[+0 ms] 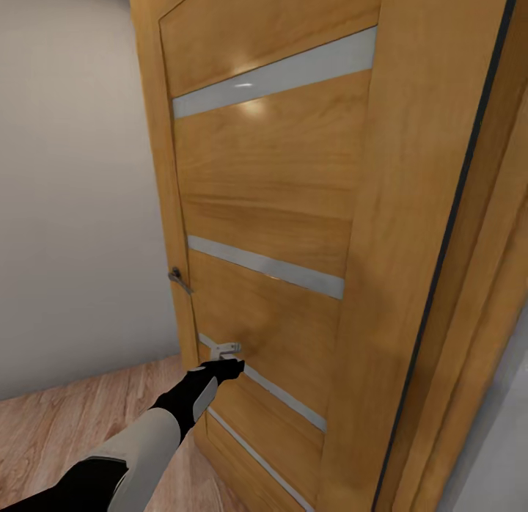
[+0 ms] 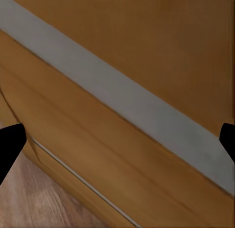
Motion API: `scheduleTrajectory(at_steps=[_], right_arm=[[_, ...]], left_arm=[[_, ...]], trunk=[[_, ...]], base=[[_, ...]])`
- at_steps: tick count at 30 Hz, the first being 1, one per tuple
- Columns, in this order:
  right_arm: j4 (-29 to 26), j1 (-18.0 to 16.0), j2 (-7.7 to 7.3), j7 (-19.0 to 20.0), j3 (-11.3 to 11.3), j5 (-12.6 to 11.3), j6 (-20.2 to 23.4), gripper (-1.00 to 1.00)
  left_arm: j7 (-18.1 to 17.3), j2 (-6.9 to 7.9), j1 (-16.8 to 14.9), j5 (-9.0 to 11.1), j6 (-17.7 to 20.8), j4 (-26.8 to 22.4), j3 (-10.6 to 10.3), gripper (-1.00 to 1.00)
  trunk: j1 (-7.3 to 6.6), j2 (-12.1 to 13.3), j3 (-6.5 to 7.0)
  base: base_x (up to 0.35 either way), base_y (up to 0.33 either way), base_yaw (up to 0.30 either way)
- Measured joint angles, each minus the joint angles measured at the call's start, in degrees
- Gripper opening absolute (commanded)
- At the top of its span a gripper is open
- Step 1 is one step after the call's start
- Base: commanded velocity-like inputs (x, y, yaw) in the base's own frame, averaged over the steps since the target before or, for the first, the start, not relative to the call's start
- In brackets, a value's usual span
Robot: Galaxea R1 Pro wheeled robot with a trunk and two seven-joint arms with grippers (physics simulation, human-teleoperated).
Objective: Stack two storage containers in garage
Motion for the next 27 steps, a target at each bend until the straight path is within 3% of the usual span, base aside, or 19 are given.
scheduleTrajectory(at_steps=[7, 19, 27], right_arm=[[0.01, 0.00, 0.00, 0.02, 0.00, 0.06, 0.01, 1.00], [0.00, 0.01, 0.00, 0.00, 0.00, 0.04, -0.01, 1.00], [0.00, 0.01, 0.00, 0.00, 0.00, 0.09, 0.00, 1.00]], left_arm=[[-0.22, -0.04, -0.02, 0.54, -0.01, -0.09, -0.06, 1.00], [-0.22, -0.04, -0.02, 0.54, -0.01, -0.10, -0.06, 1.00], [-0.15, -0.03, -0.04, 0.57, 0.03, -0.02, -0.14, 1.00]], trunk=[[0.00, 0.00, 0.02], [0.00, 0.00, 0.02], [-0.02, -0.02, 0.01]], base=[[0.000, 0.179, -0.004], [0.000, 0.017, 0.000], [0.163, 0.020, 0.000]])
